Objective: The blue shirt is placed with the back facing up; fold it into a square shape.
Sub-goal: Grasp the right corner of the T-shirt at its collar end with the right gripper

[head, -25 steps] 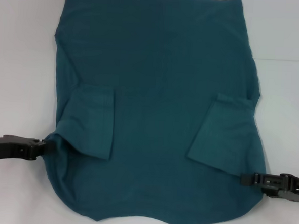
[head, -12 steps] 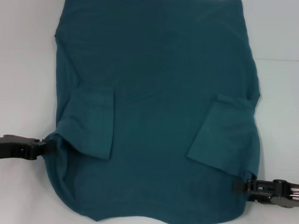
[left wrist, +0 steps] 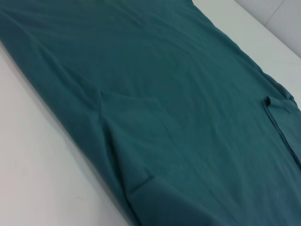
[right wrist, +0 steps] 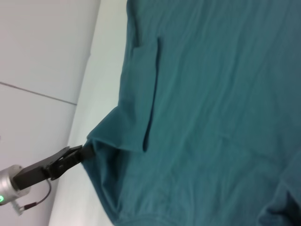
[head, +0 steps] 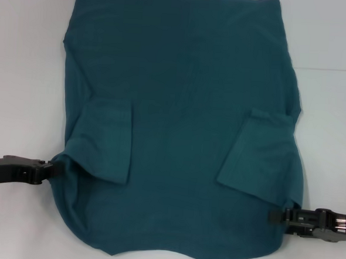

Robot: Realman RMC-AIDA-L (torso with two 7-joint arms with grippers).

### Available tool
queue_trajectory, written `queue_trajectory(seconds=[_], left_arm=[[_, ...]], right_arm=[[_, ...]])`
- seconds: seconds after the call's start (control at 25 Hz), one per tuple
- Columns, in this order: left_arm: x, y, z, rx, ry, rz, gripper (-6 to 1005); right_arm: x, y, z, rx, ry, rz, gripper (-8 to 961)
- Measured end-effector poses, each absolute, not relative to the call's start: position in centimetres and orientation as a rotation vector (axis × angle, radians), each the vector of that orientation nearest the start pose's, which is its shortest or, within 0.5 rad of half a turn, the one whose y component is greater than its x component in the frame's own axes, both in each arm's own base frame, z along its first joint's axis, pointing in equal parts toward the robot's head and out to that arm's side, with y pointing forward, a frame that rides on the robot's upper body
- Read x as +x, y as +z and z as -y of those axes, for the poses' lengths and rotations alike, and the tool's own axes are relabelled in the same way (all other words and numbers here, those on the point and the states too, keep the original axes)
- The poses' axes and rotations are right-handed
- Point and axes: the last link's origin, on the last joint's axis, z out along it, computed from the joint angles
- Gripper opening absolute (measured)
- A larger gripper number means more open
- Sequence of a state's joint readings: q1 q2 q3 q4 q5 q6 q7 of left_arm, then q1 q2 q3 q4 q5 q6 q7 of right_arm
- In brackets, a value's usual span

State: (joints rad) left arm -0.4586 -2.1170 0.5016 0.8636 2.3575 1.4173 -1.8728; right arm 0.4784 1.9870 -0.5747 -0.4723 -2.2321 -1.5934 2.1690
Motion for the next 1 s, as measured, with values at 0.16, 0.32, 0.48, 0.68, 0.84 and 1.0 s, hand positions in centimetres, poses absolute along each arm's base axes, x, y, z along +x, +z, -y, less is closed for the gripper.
queue_trajectory(seconds=[0.16, 0.32, 0.48, 0.68, 0.84, 1.0], left_arm=[[-33.1, 3.1, -32.1, -2.334, -0.357, 1.297, 28], [-33.0, 3.1, -32.1, -2.334, -0.358, 1.299, 28], [-33.0, 3.0, -32.1, -2.334, -0.359, 1.301, 28], [-32.9, 3.0, -32.1, -2.332, -0.368, 1.3, 28], [-32.9, 3.1, -32.1, -2.332, -0.369, 1.299, 29], [-32.9, 3.2, -32.2, -2.331, -0.369, 1.298, 29]], right_arm=[[33.0, 0.3, -28.7, -2.267, 0.592, -2.028, 916], [33.4, 0.5, -28.6, -2.244, 0.58, -2.034, 916], [33.7, 0.9, -28.6, -2.227, 0.585, -2.03, 916], [33.8, 1.3, -28.7, -2.204, 0.619, -2.026, 917], [34.0, 1.7, -28.8, -2.176, 0.658, -2.021, 911], [34.2, 2.0, -29.0, -2.142, 0.678, -2.019, 904]])
